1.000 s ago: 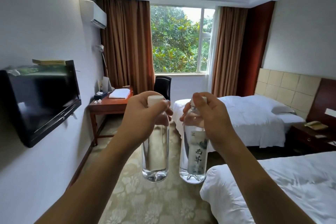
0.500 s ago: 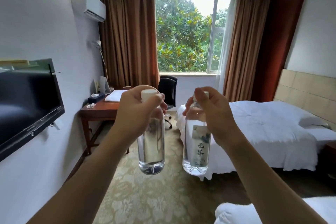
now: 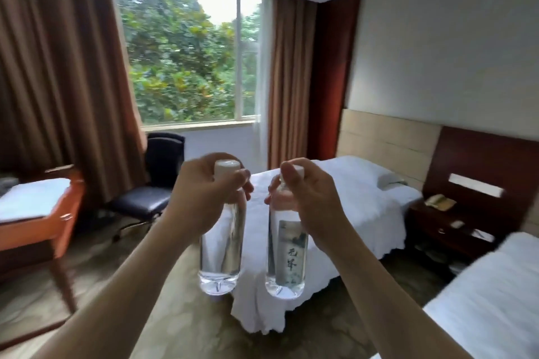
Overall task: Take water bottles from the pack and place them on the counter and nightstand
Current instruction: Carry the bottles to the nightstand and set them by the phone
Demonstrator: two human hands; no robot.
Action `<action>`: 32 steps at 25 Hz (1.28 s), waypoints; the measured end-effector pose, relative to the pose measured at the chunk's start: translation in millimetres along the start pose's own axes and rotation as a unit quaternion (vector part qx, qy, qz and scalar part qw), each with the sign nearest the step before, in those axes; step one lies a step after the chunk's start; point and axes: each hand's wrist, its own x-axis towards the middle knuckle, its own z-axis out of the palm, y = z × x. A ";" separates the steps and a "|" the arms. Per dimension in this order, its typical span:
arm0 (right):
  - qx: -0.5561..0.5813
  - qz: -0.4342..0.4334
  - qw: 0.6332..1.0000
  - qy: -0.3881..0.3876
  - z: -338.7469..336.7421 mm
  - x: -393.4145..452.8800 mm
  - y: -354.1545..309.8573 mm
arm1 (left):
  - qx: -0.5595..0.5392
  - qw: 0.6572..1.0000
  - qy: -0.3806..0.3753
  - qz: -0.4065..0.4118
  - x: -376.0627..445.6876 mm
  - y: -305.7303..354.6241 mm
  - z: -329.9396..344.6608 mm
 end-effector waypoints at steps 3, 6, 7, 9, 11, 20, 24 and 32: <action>-0.039 0.003 0.995 0.097 -28.1 47.2 23.2 | -0.035 0.996 -0.079 0.010 71.7 -39.6 31.0; -0.067 0.014 0.984 0.167 -66.7 79.5 44.4 | -0.070 0.985 -0.156 0.007 119.9 -79.0 80.8; -0.081 0.013 0.980 0.183 -80.2 89.8 51.4 | -0.076 0.981 -0.181 0.006 134.2 -91.2 99.3; -0.100 0.013 0.971 0.216 -109.4 108.2 69.4 | -0.091 0.971 -0.220 0.006 161.8 -117.2 139.6; -0.107 0.014 0.964 0.242 -140.8 123.4 91.5 | -0.107 0.963 -0.247 0.010 186.8 -143.2 176.7; -0.119 0.000 0.943 0.311 -273.2 275.7 203.7 | -0.130 0.953 -0.272 0.014 344.2 -244.5 317.5; -0.145 0.014 0.932 0.331 -314.3 332.4 233.8 | -0.177 0.943 -0.280 -0.018 414.3 -286.1 364.7; -0.248 0.039 0.900 0.357 -415.5 445.1 318.6 | -0.199 0.913 -0.354 -0.050 538.5 -385.9 501.6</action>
